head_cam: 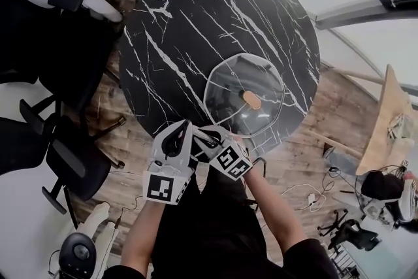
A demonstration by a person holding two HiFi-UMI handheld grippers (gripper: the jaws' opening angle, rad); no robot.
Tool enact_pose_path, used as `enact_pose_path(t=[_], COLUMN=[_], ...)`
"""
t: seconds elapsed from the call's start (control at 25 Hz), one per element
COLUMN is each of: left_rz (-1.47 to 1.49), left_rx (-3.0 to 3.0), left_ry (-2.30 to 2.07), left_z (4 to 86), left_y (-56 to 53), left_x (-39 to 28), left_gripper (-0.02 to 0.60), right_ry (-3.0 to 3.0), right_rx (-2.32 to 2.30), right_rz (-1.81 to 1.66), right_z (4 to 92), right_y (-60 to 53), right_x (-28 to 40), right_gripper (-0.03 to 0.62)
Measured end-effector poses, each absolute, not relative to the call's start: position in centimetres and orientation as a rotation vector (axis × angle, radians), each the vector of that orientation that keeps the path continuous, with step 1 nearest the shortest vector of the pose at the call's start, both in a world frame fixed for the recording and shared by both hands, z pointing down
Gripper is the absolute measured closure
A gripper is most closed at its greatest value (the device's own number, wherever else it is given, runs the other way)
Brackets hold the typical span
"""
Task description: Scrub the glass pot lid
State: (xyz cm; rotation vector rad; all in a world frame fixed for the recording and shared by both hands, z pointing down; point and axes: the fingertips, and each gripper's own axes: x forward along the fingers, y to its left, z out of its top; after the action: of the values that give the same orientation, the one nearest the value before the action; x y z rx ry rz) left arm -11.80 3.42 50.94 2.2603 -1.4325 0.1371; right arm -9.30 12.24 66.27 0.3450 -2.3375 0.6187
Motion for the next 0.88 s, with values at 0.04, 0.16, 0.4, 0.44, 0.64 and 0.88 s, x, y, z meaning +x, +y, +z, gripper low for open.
enact_pose_path(t=[0.04, 0.16, 0.4, 0.44, 0.64, 0.88], left_rz=[0.131, 0.115, 0.099, 0.093, 0.081, 0.111], left_rx=[2.262, 2.277, 2.305, 2.311, 2.332, 2.274], left_ry=[-1.436, -1.454, -1.499, -1.501, -1.501, -1.572], left_z=[50.6, 49.6, 48.0, 47.6, 45.8, 45.7], left_y=[3.5, 3.5, 2.5, 2.3, 0.8, -0.3], left_x=[-11.9, -12.3, -12.0, -11.5, -8.3, -5.7], left_gripper=[0.578, 0.578, 0.578, 0.578, 0.578, 0.578], right_ry=[-2.379, -2.424, -2.197, -2.122, -1.927, -1.852], right_rx=[0.363, 0.576, 1.356, 1.452, 1.638, 1.566], right_rz=[0.646, 0.67, 0.557, 0.586, 0.786, 0.916], right_z=[64.9, 61.1, 56.7, 56.9, 60.1, 66.3], right_y=[11.9, 9.7, 3.2, 2.7, 0.7, -1.3], right_x=[-8.8, -4.4, 10.4, 12.9, 20.2, 21.2], right_gripper=[0.519, 0.519, 0.519, 0.517, 0.517, 0.517])
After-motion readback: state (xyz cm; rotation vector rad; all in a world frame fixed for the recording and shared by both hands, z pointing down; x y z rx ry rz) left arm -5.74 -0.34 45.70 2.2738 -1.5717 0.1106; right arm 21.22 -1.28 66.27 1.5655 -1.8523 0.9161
